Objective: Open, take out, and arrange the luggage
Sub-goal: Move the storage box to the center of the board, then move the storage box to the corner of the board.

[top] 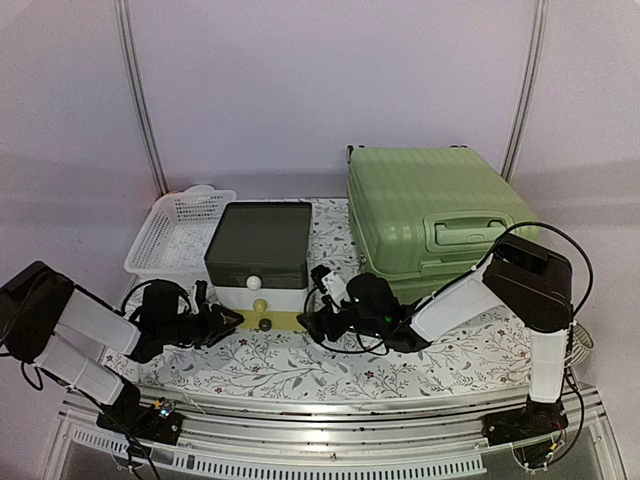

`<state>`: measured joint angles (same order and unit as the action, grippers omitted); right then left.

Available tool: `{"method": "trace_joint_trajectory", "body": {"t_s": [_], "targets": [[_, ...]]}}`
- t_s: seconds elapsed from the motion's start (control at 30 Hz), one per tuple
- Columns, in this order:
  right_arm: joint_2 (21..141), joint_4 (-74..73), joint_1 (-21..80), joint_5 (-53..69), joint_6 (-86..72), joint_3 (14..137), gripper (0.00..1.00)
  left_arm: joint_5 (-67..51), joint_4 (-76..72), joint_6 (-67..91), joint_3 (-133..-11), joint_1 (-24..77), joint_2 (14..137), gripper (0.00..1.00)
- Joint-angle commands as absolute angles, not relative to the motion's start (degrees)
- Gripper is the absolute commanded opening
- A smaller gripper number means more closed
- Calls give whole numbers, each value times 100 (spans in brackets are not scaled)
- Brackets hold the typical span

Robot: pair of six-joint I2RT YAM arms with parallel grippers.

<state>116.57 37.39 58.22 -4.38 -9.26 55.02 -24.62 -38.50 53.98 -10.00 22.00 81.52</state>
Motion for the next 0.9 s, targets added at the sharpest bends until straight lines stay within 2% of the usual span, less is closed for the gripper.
{"method": "trace_joint_trajectory", "body": {"t_s": [0.0,0.13,0.33,0.4,0.47,0.5,0.57,0.67,0.73,0.87], "targets": [[11260,3893,5830,-584,-906,5293,87,-2267,-3972,5218,-925,2374,7822,52],[11023,3880,6042,-678,-700,5065,91,-1832,-3213,5115,-845,2700,7115,58],[10448,3885,6228,-626,-715,4572,91,-1019,-2319,5176,-649,3339,5958,62],[10236,3880,6238,-497,-749,4401,91,-853,-2357,5342,-458,3513,5711,61],[10044,3851,6239,-321,-779,4254,89,-721,-2507,5469,-288,3686,5591,55],[9948,3805,6240,-248,-781,4192,87,-667,-2623,5500,-240,3778,5589,50],[9770,3702,6240,-90,-807,4092,71,-628,-2863,5512,-232,3985,5705,40],[9482,3517,6238,83,-800,3935,51,-417,-3182,5504,-353,4420,5971,35],[9246,3319,6240,111,-777,3848,45,-48,-3339,5554,-419,4792,6065,32],[8779,3024,6238,137,-753,3500,44,710,-3545,5709,-451,5375,6161,32]]}}
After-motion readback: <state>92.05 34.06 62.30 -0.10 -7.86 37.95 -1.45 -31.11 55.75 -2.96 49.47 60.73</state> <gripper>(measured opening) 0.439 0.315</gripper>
